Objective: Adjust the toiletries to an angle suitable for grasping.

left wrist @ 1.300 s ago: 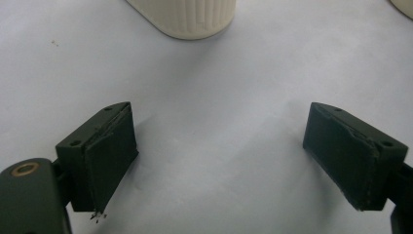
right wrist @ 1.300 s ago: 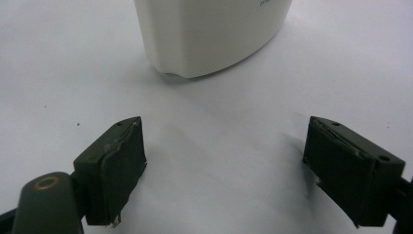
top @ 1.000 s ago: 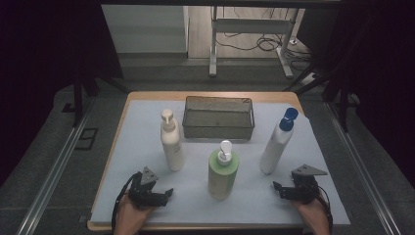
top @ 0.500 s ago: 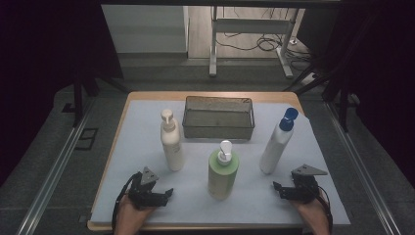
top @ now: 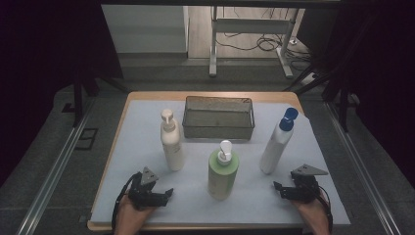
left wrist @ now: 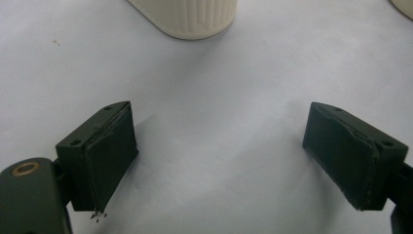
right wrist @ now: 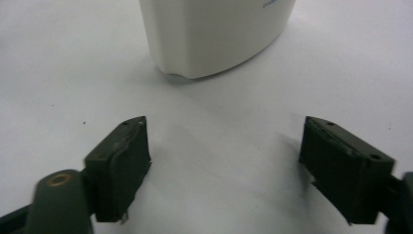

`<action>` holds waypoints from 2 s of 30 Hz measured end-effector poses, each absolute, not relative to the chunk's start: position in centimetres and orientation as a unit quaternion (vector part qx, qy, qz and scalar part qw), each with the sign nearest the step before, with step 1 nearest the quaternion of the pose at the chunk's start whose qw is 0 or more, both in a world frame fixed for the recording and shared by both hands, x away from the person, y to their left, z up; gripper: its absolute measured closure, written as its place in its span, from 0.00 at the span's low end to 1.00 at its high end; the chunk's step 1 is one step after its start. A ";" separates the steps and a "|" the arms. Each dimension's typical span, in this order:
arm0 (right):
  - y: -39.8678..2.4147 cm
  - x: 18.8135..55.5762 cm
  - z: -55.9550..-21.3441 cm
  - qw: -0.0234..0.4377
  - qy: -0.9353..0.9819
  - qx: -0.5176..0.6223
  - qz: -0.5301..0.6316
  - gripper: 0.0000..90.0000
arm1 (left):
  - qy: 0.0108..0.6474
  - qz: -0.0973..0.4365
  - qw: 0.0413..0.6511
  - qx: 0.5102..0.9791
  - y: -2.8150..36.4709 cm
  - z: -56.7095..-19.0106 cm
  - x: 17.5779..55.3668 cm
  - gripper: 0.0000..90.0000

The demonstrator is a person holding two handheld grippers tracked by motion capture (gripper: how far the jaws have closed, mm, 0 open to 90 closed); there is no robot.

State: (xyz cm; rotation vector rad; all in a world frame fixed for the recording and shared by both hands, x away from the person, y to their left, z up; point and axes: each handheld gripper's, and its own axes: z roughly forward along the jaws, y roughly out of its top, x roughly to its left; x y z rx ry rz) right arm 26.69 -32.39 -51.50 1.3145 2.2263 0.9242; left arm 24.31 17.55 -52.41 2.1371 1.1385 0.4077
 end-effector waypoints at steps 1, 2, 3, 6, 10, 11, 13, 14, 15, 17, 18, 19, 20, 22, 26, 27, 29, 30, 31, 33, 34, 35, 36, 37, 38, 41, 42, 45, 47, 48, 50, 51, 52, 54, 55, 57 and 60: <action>-32.4 26.7 -51.4 0.199 0.795 0.468 0.330 0.23 | 0.437 0.156 0.336 0.820 17.5 -52.4 24.3 0.13; -32.4 26.7 -51.4 0.199 0.795 0.468 0.330 0.23 | 0.437 0.156 0.336 0.820 17.5 -52.4 24.3 0.13; -32.5 26.6 -51.2 0.199 0.795 0.467 0.331 0.25 | 0.437 0.156 0.336 0.820 17.5 -52.4 24.3 0.13; -32.5 26.4 -50.9 0.195 0.794 0.468 0.335 0.28 | 0.437 0.156 0.337 0.819 17.5 -52.4 24.3 0.13; -32.4 26.2 -50.6 0.189 0.797 0.464 0.338 0.34 | 0.437 0.157 0.337 0.819 17.5 -52.4 24.3 0.13; -32.3 26.1 -50.4 0.181 0.798 0.461 0.343 0.40 | 0.437 0.157 0.337 0.819 17.5 -52.4 24.3 0.13; -32.2 25.9 -50.2 0.175 0.801 0.456 0.346 0.45 | 0.437 0.157 0.337 0.819 17.5 -52.4 24.3 0.13; -32.1 25.8 -50.1 0.175 0.802 0.453 0.348 0.47 | 0.437 0.157 0.337 0.819 17.5 -52.4 24.3 0.13; -32.1 25.8 -49.9 0.174 0.803 0.450 0.350 0.50 | 0.437 0.157 0.337 0.819 17.5 -52.4 24.3 0.13; -31.9 25.6 -49.6 0.167 0.807 0.442 0.353 0.55 | 0.437 0.157 0.337 0.819 17.5 -52.4 24.3 0.13; -31.7 25.6 -49.4 0.166 0.808 0.439 0.355 0.59 | 0.437 0.157 0.337 0.819 17.5 -52.4 24.3 0.13; -31.6 25.5 -49.3 0.162 0.810 0.435 0.357 0.62 | 0.437 0.157 0.337 0.819 17.5 -52.4 24.3 0.13; -31.5 25.5 -49.1 0.158 0.812 0.431 0.361 0.64 | 0.437 0.157 0.337 0.819 17.5 -52.4 24.3 0.13; -31.2 25.4 -48.9 0.145 0.814 0.421 0.372 0.72 | 0.436 0.157 0.336 0.820 17.6 -52.4 24.3 0.13; -30.7 25.5 -48.6 0.144 0.814 0.413 0.382 0.85 | 0.436 0.157 0.336 0.820 17.6 -52.4 24.3 0.13; -30.6 25.6 -48.5 0.147 0.813 0.412 0.383 0.89 | 0.437 0.157 0.337 0.819 17.6 -52.4 24.3 0.13; -30.5 25.8 -48.3 0.150 0.812 0.411 0.387 0.94 | 0.436 0.157 0.336 0.820 17.6 -52.4 24.3 0.13; -30.5 25.8 -48.3 0.150 0.812 0.411 0.387 0.94 | 0.436 0.157 0.336 0.820 17.6 -52.4 24.3 0.13; -30.3 25.9 -48.2 0.151 0.811 0.412 0.387 0.95 | 0.436 0.157 0.336 0.820 17.6 -52.4 24.3 0.13; -29.9 26.3 -48.1 0.152 0.809 0.410 0.392 0.99 | 0.437 0.157 0.337 0.819 17.5 -52.4 24.3 0.13; -29.7 26.4 -48.1 0.154 0.809 0.409 0.392 0.99 | 0.436 0.157 0.336 0.820 17.6 -52.4 24.3 0.13; -29.5 26.5 -48.1 0.154 0.808 0.411 0.393 0.99 | 0.436 0.157 0.336 0.820 17.6 -52.4 24.3 0.13; -29.3 26.7 -48.1 0.156 0.808 0.411 0.393 0.99 | 0.436 0.157 0.336 0.820 17.6 -52.4 24.3 0.13; -29.1 26.8 -48.1 0.158 0.807 0.412 0.393 0.99 | 0.436 0.157 0.336 0.820 17.6 -52.4 24.3 0.13; -28.9 26.9 -48.1 0.160 0.806 0.413 0.394 0.99 | 0.436 0.157 0.336 0.820 17.6 -52.4 24.3 0.13; -28.3 27.3 -48.1 0.165 0.804 0.413 0.396 0.99 | 0.436 0.157 0.336 0.820 17.6 -52.4 24.3 0.13; -28.1 27.4 -48.1 0.169 0.803 0.413 0.395 0.99 | 0.436 0.157 0.336 0.820 17.6 -52.4 24.3 0.13; -27.5 27.8 -48.0 0.183 0.800 0.414 0.393 1.00 | 0.436 0.157 0.336 0.820 17.6 -52.4 24.3 0.13; -27.1 28.0 -48.0 0.190 0.800 0.416 0.390 1.00 | 0.436 0.157 0.336 0.820 17.6 -52.4 24.3 0.13; -26.9 28.2 -48.1 0.192 0.799 0.417 0.389 1.00 | 0.436 0.157 0.336 0.820 17.6 -52.4 24.3 0.13; -26.8 28.3 -48.1 0.191 0.799 0.417 0.389 1.00 | 0.436 0.157 0.336 0.820 17.6 -52.4 24.3 0.13; -26.5 28.5 -48.2 0.194 0.796 0.421 0.389 1.00 | 0.436 0.157 0.336 0.820 17.6 -52.4 24.3 0.13; -26.4 28.7 -48.3 0.197 0.794 0.423 0.389 1.00 | 0.436 0.157 0.336 0.820 17.6 -52.4 24.3 0.13; -26.2 28.9 -48.4 0.197 0.792 0.427 0.390 1.00 | 0.436 0.157 0.336 0.820 17.6 -52.4 24.3 0.13; -26.1 28.9 -48.5 0.197 0.791 0.428 0.390 1.00 | 0.436 0.157 0.336 0.820 17.6 -52.4 24.3 0.13; -26.0 29.1 -48.6 0.198 0.790 0.431 0.388 1.00 | 0.436 0.157 0.336 0.820 17.6 -52.4 24.3 0.13; -26.0 29.3 -48.8 0.199 0.790 0.434 0.386 1.00 | 0.436 0.157 0.336 0.820 17.6 -52.4 24.3 0.13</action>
